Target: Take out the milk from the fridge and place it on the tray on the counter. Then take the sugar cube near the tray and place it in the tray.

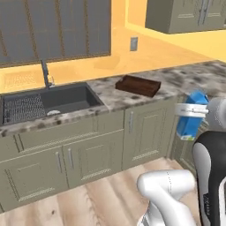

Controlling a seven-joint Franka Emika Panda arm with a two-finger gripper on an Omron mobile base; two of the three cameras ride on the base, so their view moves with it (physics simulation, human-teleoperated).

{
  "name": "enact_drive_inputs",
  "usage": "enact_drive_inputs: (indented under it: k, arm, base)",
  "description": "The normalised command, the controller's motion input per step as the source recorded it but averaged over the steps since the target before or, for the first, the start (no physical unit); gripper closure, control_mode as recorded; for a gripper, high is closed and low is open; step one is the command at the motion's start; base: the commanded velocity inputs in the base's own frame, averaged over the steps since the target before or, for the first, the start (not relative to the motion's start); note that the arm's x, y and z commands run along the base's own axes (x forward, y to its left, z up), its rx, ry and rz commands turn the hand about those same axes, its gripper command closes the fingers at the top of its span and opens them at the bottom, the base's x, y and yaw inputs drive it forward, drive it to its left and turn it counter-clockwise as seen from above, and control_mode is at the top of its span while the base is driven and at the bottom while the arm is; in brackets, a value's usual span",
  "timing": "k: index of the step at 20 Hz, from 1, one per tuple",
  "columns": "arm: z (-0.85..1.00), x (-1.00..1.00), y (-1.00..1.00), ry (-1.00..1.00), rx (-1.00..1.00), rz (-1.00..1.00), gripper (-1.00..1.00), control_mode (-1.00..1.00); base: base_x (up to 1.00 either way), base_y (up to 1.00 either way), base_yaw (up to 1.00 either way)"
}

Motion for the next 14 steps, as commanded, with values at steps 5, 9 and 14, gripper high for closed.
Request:
enact_drive_inputs:
  k: [5, 9, 14]
  arm:
    - [0.00, 0.00, 0.00, 0.00, 0.00, 0.00, 1.00, 1.00]
    - [0.00, 0.00, 0.00, 0.00, 0.00, 0.00, 1.00, 1.00]
    - [0.00, 0.00, 0.00, 0.00, 0.00, 0.00, 1.00, 1.00]
  base:
    - [1.00, -0.62, 0.00]
    - [1.00, -0.43, 0.00]
    - [1.00, -0.30, 0.00]
